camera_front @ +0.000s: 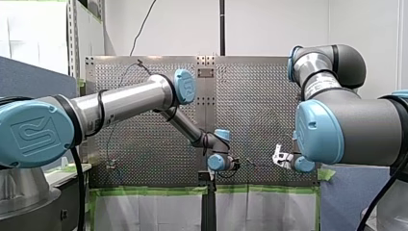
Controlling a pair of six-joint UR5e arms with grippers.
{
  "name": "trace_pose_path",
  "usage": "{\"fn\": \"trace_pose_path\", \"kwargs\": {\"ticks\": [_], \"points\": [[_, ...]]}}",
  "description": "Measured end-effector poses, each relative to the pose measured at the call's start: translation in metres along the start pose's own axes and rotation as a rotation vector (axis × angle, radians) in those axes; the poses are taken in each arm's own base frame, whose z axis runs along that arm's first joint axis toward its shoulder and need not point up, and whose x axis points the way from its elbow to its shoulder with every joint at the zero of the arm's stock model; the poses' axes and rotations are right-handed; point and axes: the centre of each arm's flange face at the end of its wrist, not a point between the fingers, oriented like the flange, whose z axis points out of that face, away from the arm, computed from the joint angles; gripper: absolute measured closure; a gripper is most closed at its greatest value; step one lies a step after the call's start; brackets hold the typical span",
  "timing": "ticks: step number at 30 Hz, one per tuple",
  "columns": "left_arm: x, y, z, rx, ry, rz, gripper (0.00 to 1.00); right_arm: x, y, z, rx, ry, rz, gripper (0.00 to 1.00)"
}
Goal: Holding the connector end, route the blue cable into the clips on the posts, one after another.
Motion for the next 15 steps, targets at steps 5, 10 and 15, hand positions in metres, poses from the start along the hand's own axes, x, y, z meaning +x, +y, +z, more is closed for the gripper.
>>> {"fn": "trace_pose_path", "kwargs": {"ticks": [5, 10, 15], "points": [[0.012, 0.002, 0.004, 0.008, 0.02, -0.024, 0.91, -0.001, -0.002, 0.0, -0.001, -0.013, -0.007, 1.0], [0.023, 0.016, 0.013, -0.006, 0.026, -0.035, 0.91, -0.001, -0.002, 0.0, -0.003, -0.017, -0.009, 1.0], [0.009, 0.031, 0.026, -0.021, 0.006, -0.049, 0.91, 0.001, 0.001, 0.001, -0.007, -0.014, -0.009, 1.0]]}}
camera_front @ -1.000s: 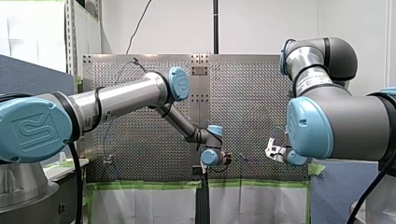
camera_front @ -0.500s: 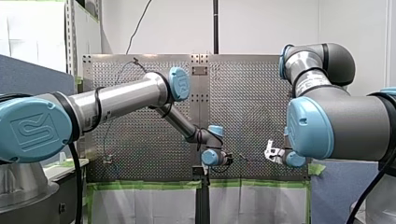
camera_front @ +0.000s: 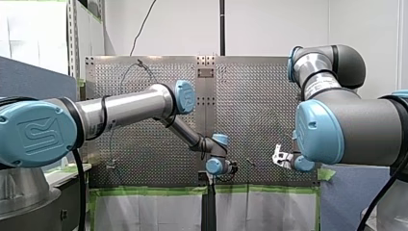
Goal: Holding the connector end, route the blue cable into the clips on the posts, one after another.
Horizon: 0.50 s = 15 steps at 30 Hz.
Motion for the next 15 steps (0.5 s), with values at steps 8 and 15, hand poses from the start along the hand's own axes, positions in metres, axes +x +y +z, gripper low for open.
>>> {"fn": "trace_pose_path", "kwargs": {"ticks": [8, 15], "points": [[-0.013, 0.013, 0.007, -0.014, -0.017, -0.015, 0.91, 0.008, 0.005, 0.006, -0.037, 0.024, 0.014, 1.0], [-0.012, 0.012, 0.006, -0.014, -0.003, -0.017, 0.91, 0.009, 0.001, 0.008, -0.037, 0.029, 0.012, 1.0]]}}
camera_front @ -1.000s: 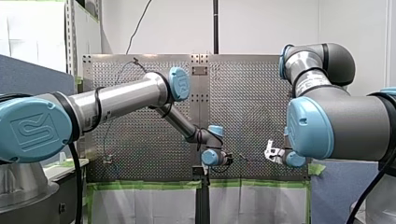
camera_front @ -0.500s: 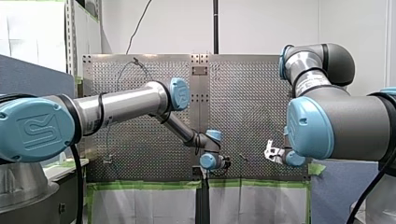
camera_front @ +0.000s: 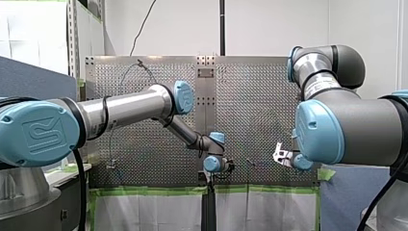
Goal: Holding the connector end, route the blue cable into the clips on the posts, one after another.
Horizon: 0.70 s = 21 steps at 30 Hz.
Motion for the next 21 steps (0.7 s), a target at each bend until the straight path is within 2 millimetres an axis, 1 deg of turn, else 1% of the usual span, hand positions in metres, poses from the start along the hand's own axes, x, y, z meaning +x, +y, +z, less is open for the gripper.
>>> {"fn": "trace_pose_path", "kwargs": {"ticks": [8, 21], "points": [[0.0033, -0.0034, -0.0024, 0.001, 0.015, 0.005, 0.91, -0.0003, -0.0004, 0.0001, 0.002, -0.001, 0.0, 1.0], [0.0029, -0.0004, -0.0028, -0.007, 0.022, 0.02, 0.91, -0.0007, -0.002, 0.0004, 0.018, -0.004, 0.002, 1.0]]}}
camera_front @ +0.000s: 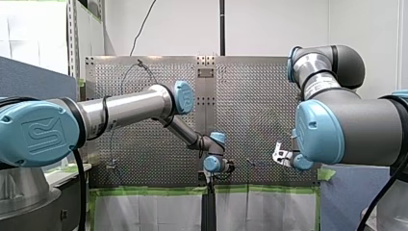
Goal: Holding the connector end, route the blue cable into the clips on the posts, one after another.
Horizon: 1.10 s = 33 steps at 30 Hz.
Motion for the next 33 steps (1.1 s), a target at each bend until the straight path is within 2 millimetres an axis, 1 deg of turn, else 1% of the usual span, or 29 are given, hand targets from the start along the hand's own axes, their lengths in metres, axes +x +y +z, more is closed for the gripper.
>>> {"fn": "trace_pose_path", "kwargs": {"ticks": [3, 4, 6, 7, 8, 9, 11, 12, 14, 15, 16, 17, 18, 19, 20, 21, 22, 28, 33], "points": [[0.0, 0.0, 0.0, -0.002, -0.001, 0.0, 0.91, 0.0, 0.0, 0.0, 0.003, 0.0, 0.0, 1.0], [0.0, 0.001, 0.0, -0.003, -0.001, 0.0, 0.87, 0.0, 0.0, 0.0, 0.004, 0.0, 0.0, 1.0], [-0.001, 0.001, 0.0, -0.005, -0.002, 0.001, 0.87, 0.0, -0.001, 0.001, 0.007, 0.0, 0.0, 1.0], [-0.001, 0.001, 0.0, -0.006, -0.003, 0.001, 0.84, 0.0, -0.001, 0.001, 0.01, 0.0, 0.0, 1.0], [-0.001, 0.001, 0.0, -0.007, -0.003, 0.002, 0.78, 0.0, -0.002, 0.001, 0.013, -0.001, 0.0, 1.0], [0.0, 0.0, 0.0, -0.007, -0.003, 0.003, 0.78, 0.0, -0.002, 0.001, 0.016, -0.001, 0.001, 1.0], [0.0, 0.0, 0.0, -0.007, -0.002, 0.007, 0.71, 0.0, -0.003, 0.001, 0.023, -0.002, 0.001, 1.0], [0.0, -0.001, -0.001, -0.005, 0.0, 0.01, 0.71, 0.001, -0.004, 0.002, 0.027, -0.002, 0.001, 1.0], [0.001, -0.003, -0.001, 0.005, 0.004, 0.019, 0.65, 0.0, -0.006, 0.002, 0.036, -0.005, 0.0, 1.0], [0.001, -0.004, -0.001, 0.011, 0.006, 0.023, 0.65, 0.0, -0.007, 0.002, 0.04, -0.008, 0.0, 1.0], [0.001, -0.005, -0.001, 0.018, 0.009, 0.027, 0.6, 0.0, -0.008, 0.002, 0.042, -0.011, 0.0, 1.0], [0.002, -0.006, -0.001, 0.028, 0.012, 0.034, 0.43, -0.001, -0.008, 0.002, 0.045, -0.015, -0.001, 1.0], [0.001, -0.007, -0.001, 0.036, 0.014, 0.04, 0.43, -0.001, -0.009, 0.001, 0.046, -0.018, -0.002, 1.0], [0.001, -0.008, -0.001, 0.044, 0.017, 0.047, 0.29, -0.001, -0.009, 0.001, 0.047, -0.02, -0.002, 1.0], [0.001, -0.01, -0.001, 0.053, 0.02, 0.057, 0.03, -0.001, -0.009, 0.001, 0.048, -0.022, -0.002, 1.0], [0.001, -0.011, -0.002, 0.056, 0.022, 0.066, 0.03, -0.001, -0.01, 0.001, 0.048, -0.024, -0.002, 1.0], [0.001, -0.011, -0.002, 0.056, 0.025, 0.074, 0.0, -0.002, -0.01, 0.001, 0.048, -0.026, -0.002, 1.0], [0.004, -0.013, -0.008, 0.016, 0.051, 0.135, 0.0, -0.003, -0.01, 0.0, 0.048, -0.038, -0.002, 1.0], [0.0, -0.015, -0.014, -0.032, 0.072, 0.189, 0.0, -0.005, -0.011, -0.002, 0.046, -0.047, 0.0, 1.0]]}}
